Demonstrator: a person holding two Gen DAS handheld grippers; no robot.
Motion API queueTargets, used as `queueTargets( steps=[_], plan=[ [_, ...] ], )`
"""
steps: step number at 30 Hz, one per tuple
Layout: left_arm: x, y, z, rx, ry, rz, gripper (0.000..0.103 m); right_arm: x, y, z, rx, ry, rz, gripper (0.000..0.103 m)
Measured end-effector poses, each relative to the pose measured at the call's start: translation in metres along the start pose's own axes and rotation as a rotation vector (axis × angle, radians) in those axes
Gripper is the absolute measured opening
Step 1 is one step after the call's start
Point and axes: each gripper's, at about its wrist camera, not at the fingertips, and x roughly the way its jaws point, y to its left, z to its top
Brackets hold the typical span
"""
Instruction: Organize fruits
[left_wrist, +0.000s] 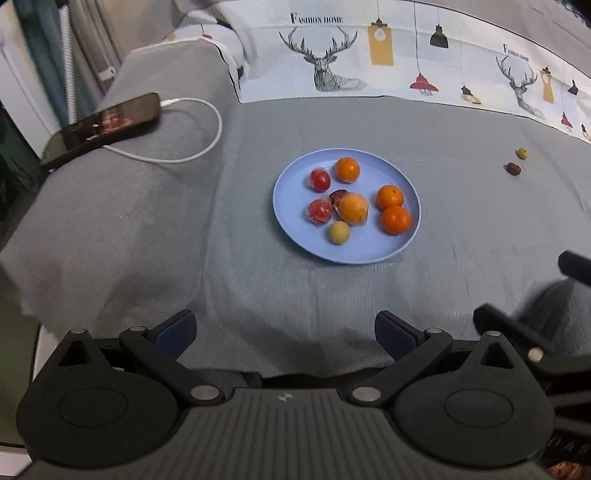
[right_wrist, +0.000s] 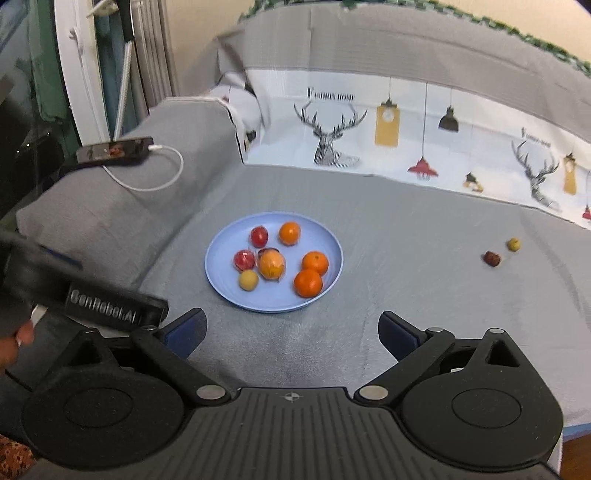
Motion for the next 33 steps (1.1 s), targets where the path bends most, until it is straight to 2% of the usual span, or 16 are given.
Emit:
queueTargets(
  steps=[8,18,25,33],
  plan=[
    [-0.028,-0.014,-0.026,0.036,-0.044,0.027,0.103,-0.037,0.001,-0.018,0.009,-0.056,-0.03,0.102],
    [-0.041,-0.022,-0.03,0.06,-0.101,0.055,0.103,-0.053,-0.002,-0.021,0.023,-0.094,-0.032,0.102],
    [-0.04,-0.025,-0.029,0.09,-0.103,0.071,0.103,-0.057,0.0,-0.02,0.013,-0.118,-0.036,0.102],
    [-0.036,-0.027,-0.029,0.108,-0.088,0.069,0.103,-0.053,-0.003,-0.022,0.03,-0.105,-0.025,0.102]
  ],
)
